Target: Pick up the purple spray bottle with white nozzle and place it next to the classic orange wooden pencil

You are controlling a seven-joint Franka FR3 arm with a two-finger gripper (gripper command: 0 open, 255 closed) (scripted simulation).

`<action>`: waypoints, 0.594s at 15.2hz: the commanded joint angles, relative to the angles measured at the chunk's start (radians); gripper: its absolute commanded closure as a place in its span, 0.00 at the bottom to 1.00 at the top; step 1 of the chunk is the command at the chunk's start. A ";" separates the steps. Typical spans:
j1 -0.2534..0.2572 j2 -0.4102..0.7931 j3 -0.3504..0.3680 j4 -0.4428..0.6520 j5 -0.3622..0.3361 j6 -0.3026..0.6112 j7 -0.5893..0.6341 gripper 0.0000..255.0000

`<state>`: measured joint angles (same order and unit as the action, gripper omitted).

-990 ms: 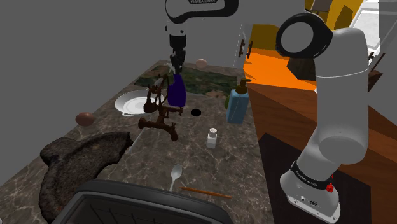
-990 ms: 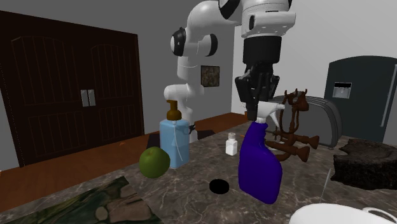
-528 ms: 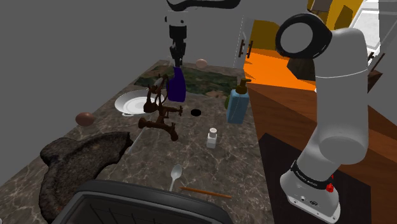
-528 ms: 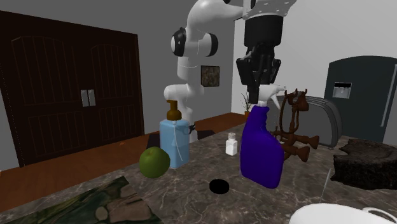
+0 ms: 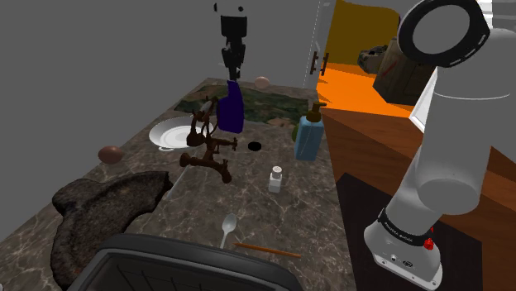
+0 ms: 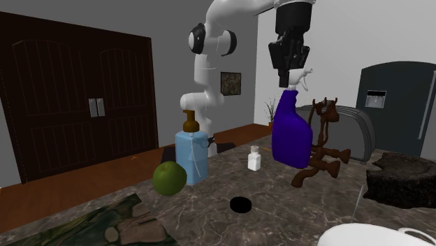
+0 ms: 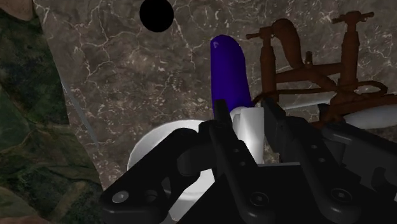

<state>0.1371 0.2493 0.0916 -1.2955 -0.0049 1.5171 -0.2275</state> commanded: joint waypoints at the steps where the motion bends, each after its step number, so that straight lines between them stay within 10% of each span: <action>1: 0.014 -0.047 0.009 -0.029 0.003 -0.018 0.025 1.00; 9: 0.078 -0.192 0.060 -0.075 0.018 -0.115 0.143 1.00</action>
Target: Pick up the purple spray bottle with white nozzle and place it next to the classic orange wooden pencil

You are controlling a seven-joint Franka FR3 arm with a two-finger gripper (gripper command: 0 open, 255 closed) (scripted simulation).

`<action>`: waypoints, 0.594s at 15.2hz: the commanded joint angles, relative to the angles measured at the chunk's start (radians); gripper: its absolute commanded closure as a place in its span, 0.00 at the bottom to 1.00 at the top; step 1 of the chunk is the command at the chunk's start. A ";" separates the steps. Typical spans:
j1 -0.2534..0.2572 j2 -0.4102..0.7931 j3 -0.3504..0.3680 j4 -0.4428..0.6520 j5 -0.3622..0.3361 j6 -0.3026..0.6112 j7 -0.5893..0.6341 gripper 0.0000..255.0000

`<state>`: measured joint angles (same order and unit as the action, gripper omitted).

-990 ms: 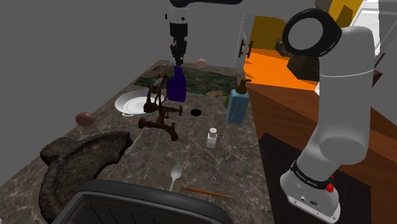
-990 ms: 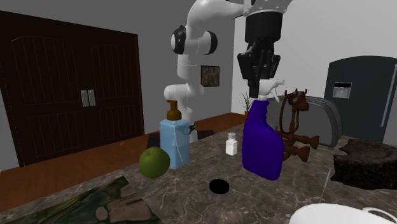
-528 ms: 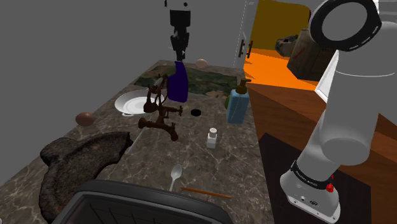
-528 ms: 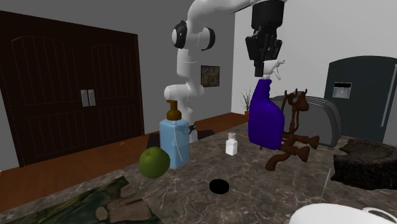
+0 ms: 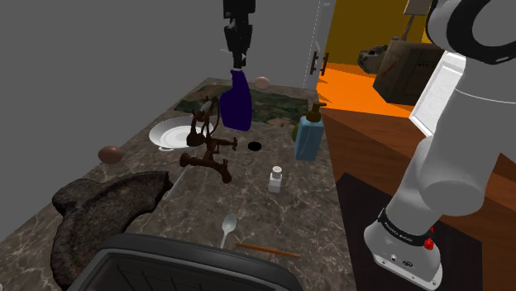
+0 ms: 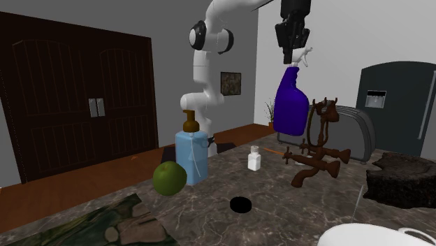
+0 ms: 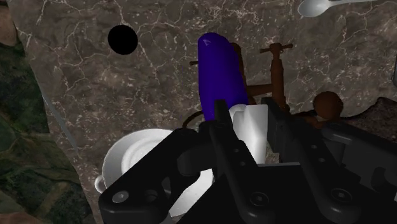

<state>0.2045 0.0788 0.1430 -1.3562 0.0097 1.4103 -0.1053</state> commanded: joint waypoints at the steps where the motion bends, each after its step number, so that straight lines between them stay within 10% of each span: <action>1: 0.018 -0.035 0.016 -0.013 0.005 -0.022 0.037 1.00; 9: 0.087 -0.102 0.085 0.059 0.022 -0.156 0.181 1.00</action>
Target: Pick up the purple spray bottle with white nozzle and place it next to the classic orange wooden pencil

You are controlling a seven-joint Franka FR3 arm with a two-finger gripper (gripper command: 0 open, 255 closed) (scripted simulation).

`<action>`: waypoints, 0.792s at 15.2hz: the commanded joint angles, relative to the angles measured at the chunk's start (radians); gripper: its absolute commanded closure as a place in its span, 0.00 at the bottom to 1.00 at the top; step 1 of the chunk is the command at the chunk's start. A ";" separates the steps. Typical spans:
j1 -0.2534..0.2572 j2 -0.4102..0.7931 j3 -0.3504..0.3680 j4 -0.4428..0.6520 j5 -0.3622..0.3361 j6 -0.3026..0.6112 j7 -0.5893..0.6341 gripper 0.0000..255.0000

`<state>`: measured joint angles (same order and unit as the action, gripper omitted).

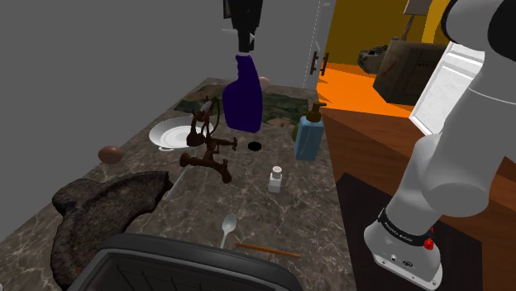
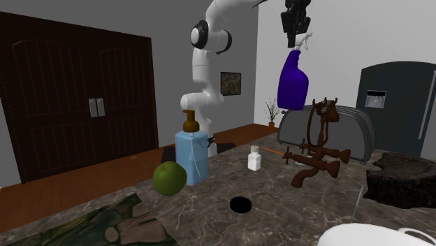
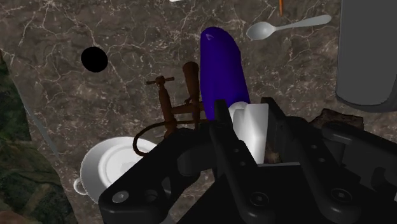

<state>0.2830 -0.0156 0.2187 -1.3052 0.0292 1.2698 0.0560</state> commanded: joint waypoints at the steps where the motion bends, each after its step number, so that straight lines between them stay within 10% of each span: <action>1: 0.018 -0.010 0.019 0.024 0.004 -0.035 0.040 1.00; 8: 0.094 0.016 0.100 0.202 0.002 -0.183 0.201 1.00; 12: 0.084 -0.046 0.088 0.062 0.021 -0.103 0.184 1.00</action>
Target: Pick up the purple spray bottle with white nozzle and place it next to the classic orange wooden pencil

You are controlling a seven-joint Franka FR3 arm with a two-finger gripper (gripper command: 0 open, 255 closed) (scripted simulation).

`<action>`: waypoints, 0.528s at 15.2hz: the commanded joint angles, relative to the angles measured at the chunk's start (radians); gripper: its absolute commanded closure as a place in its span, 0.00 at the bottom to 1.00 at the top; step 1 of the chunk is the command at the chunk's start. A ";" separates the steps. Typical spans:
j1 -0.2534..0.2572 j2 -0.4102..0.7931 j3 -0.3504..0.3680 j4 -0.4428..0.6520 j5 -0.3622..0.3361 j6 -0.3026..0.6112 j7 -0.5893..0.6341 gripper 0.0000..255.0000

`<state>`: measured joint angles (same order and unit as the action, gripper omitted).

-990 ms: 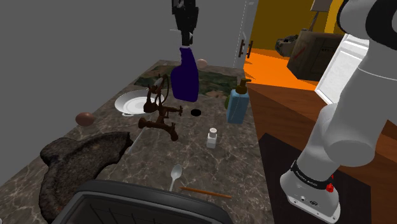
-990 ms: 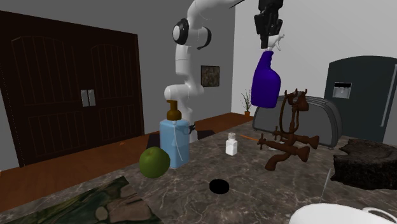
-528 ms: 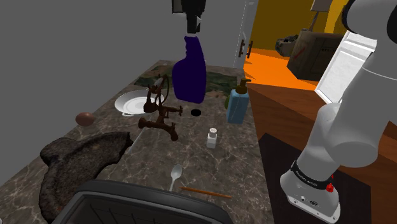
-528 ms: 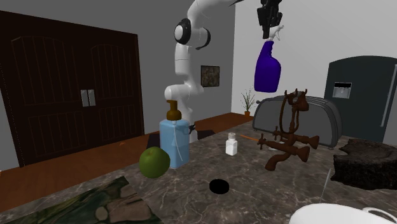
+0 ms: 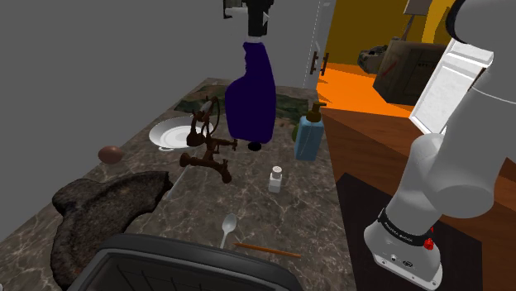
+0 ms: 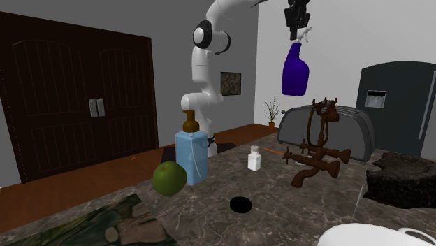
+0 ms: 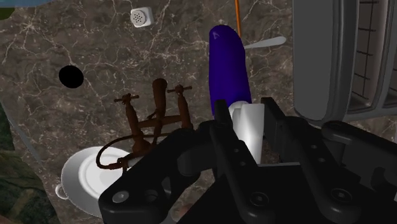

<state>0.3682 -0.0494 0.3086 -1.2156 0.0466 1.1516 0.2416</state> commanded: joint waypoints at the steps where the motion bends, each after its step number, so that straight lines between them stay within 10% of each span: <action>1: -0.003 -0.026 -0.004 -0.058 0.007 0.034 -0.006 1.00; 8: -0.008 -0.101 -0.016 -0.248 0.026 0.151 -0.027 1.00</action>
<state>0.3604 -0.1383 0.2944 -1.4345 0.0702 1.2843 0.2179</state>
